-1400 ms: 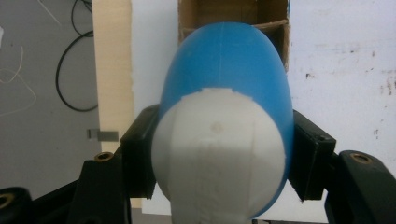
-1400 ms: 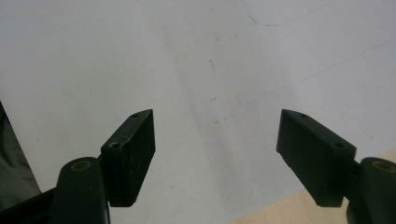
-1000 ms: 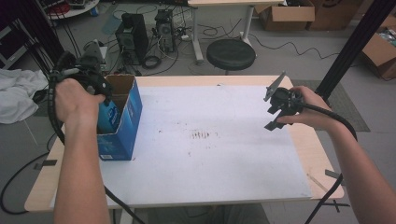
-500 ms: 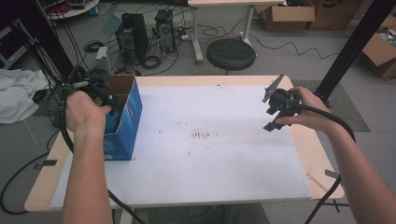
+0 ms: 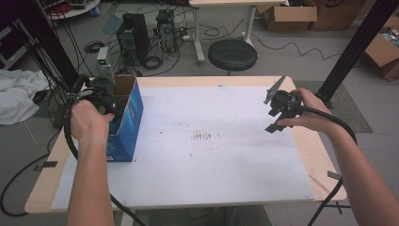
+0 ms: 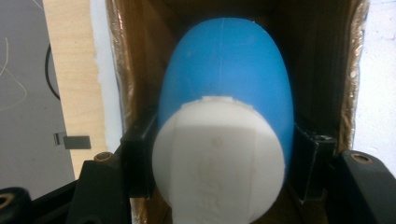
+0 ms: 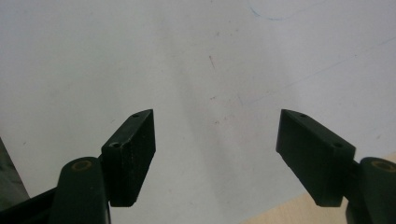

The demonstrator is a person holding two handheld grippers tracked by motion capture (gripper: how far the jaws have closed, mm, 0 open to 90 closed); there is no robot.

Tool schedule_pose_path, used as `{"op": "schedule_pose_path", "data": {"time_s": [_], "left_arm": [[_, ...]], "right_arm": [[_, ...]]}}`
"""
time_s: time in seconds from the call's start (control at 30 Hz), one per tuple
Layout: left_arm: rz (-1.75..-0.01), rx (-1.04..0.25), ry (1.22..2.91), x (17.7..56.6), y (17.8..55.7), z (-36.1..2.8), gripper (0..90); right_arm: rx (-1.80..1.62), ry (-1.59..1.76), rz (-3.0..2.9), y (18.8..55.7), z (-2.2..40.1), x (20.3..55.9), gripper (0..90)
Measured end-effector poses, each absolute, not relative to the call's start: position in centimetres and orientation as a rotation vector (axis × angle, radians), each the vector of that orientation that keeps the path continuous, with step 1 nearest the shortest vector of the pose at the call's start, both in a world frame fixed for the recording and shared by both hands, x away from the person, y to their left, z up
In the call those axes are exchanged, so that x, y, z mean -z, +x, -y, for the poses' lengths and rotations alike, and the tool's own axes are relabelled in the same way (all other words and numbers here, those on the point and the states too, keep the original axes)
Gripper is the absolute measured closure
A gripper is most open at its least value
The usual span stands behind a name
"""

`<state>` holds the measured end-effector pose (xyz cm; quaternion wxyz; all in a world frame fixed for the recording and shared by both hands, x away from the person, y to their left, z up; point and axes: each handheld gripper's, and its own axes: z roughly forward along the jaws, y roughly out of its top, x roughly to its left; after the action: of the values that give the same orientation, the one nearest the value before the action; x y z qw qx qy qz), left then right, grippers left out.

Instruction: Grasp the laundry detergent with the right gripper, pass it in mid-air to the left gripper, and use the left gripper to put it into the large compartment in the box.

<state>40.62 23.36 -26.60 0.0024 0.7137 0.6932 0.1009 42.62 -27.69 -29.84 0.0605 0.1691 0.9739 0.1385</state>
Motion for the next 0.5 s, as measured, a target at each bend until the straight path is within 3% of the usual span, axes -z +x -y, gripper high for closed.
{"op": "schedule_pose_path", "data": {"time_s": [0.5], "left_arm": [[-2.17, -0.331, 2.252, 27.38, 40.54, -23.17, 38.8]], "right_arm": [[-0.415, 0.512, -2.954, 42.6, 27.56, 30.16, 28.6]]}}
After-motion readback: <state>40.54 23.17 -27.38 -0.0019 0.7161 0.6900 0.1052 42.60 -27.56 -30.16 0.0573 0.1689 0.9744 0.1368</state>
